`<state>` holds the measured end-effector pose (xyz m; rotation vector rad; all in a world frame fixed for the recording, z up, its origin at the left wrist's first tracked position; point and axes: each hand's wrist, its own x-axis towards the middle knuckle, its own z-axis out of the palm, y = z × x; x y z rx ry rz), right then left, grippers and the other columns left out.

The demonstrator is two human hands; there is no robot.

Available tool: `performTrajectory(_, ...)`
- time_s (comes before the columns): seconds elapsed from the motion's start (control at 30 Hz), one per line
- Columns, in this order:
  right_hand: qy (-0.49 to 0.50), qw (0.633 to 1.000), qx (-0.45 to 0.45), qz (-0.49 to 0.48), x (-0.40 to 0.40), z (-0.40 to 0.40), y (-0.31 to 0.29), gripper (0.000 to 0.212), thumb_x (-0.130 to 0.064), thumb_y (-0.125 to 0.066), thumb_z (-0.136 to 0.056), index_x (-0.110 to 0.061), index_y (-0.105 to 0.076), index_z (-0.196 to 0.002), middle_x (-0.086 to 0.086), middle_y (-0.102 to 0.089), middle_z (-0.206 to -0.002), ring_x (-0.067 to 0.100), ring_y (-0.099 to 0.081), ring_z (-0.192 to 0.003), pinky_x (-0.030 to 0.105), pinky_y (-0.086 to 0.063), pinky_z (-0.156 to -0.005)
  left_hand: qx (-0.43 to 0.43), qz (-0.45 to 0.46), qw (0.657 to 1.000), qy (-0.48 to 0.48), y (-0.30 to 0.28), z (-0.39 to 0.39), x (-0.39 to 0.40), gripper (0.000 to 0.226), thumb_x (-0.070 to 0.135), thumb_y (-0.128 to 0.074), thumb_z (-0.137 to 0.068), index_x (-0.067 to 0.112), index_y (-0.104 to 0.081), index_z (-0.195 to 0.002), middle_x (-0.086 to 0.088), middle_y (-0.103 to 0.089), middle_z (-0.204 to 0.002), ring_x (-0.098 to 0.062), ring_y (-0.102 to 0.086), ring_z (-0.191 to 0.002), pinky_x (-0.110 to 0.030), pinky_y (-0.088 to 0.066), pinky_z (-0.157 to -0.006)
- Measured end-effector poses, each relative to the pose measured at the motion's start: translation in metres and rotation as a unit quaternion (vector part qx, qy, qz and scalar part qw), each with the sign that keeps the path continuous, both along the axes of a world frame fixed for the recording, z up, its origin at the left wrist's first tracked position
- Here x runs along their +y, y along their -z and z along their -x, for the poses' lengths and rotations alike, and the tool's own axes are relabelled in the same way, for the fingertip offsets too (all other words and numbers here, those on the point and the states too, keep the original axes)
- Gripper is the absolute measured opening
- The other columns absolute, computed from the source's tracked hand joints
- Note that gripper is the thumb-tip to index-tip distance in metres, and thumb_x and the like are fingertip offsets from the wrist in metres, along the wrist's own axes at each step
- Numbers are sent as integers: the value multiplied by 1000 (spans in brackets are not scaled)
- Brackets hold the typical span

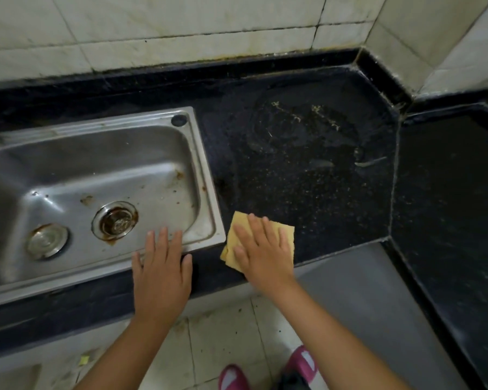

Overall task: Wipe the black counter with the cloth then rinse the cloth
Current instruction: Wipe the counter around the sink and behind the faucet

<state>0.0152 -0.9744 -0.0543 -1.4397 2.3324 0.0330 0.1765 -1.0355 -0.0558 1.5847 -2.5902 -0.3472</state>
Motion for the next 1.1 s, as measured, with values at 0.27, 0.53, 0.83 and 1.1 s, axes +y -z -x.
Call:
performTrajectory(0.27, 209, 977, 41, -31, 69, 173, -5, 52, -45, -13, -98, -33, -1, -146, -1, 7, -157, 22, 5, -145, 44, -5, -117, 19, -29, 997, 64, -13, 77, 8, 67, 38, -7, -98, 5, -63, -114, -19, -61, -119, -39, -58, -109, -54, -49, -78)
performTrajectory(0.53, 333, 942, 34, -5, 36, 284, -6, 51, -39, -15, -99, -26, -6, -148, 5, 7, -157, 26, 8, -144, 45, 3, -116, -24, -30, 995, 92, 5, 165, 10, 52, 36, -32, -80, 9, -68, -107, -12, -65, -115, -31, -62, -105, -45, -51, -78)
performTrajectory(0.83, 62, 997, 37, 36, -77, 263, 11, 59, -48, -8, -93, -25, -11, -147, 6, 2, -157, 31, 4, -144, 46, 1, -115, -13, 9, 999, 32, 16, 225, -12, 52, 28, -23, -93, 3, -63, -114, -18, -62, -119, -36, -58, -110, -56, -47, -82)
performTrajectory(1.1, -34, 997, 71, 15, 34, 304, 10, 60, -48, 0, -96, -26, -45, -129, 9, -56, -131, 33, -56, -117, 37, -37, -97, -10, 55, 998, 26, 31, 238, -14, 70, 43, -3, -98, 4, -58, -121, -18, -55, -127, -29, -32, -126, -44, -22, -102)
